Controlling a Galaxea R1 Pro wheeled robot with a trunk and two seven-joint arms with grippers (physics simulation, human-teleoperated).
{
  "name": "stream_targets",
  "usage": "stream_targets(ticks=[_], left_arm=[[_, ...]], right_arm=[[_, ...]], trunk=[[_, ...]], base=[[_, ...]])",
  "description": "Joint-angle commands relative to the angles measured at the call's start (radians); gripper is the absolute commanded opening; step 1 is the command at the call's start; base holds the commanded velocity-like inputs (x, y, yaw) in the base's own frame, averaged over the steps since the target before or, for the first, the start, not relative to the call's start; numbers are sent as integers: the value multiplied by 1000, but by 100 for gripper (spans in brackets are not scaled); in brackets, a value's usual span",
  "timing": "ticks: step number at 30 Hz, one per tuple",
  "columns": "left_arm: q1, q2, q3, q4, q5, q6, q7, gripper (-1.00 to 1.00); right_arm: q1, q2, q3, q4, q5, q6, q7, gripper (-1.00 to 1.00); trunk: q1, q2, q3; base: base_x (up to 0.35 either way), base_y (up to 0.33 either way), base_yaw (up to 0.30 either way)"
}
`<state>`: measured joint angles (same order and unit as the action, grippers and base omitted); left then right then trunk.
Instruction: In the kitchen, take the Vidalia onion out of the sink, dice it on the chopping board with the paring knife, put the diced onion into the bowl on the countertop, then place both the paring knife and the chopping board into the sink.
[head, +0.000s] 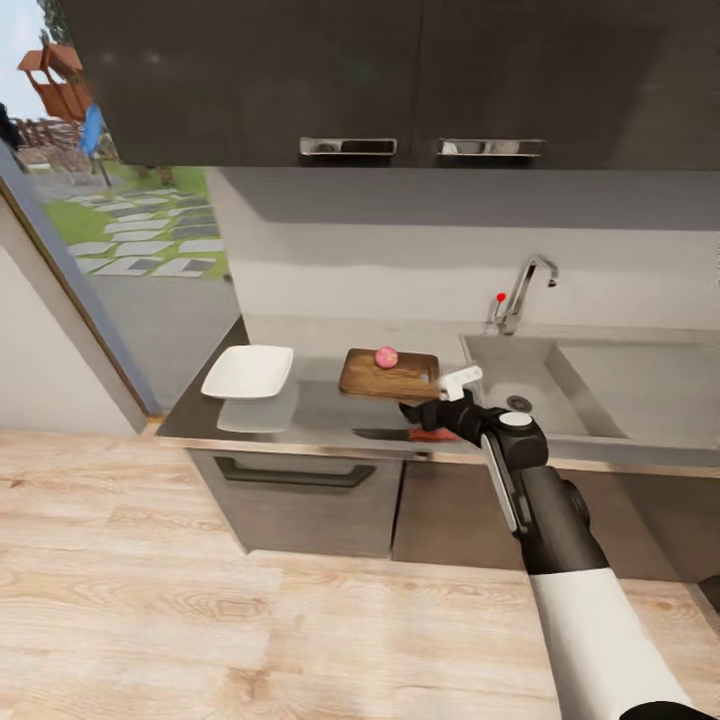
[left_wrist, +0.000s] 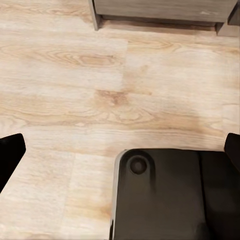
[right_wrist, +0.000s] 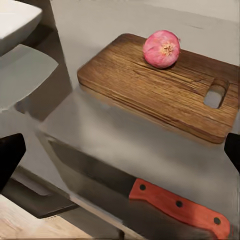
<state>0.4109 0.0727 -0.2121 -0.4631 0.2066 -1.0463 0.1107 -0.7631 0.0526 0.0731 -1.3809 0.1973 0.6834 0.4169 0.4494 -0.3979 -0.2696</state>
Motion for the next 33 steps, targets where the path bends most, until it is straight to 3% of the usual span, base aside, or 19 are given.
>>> stream_targets(ticks=[1,9,11,15,24,29,33], left_arm=[[0,1,-8,-1,2,-1,10,100],[0,-2,-8,7,2,-1,10,100],[0,-2,-8,9,2,-1,10,100],[0,-2,-7,9,3,-1,10,100],[0,-2,-7,16,3,-1,11,100],[0,-2,-7,23,4,-1,12,100],[0,-2,-7,24,4,-1,11,100]], right_arm=[[-1,-3,-1,-6,11,6,18,100],[-1,-46,4,-13,8,33,63,100],[-1,-50,6,-13,9,46,139,100],[-1,-51,10,-13,10,51,188,100],[-1,-58,36,-12,10,50,199,100],[-1,-86,38,-7,10,49,200,100],[-1,-93,41,-2,10,48,200,100]], trunk=[[1,-2,-2],[1,-2,-2],[1,-2,-2],[1,-2,-2],[1,-2,-2],[1,-2,-2],[1,-2,-2]], base=[[-63,-213,0],[-10,-238,0],[4,-36,0],[1,-10,0],[182,-1,0],[70,0,0],[14,0,0]])
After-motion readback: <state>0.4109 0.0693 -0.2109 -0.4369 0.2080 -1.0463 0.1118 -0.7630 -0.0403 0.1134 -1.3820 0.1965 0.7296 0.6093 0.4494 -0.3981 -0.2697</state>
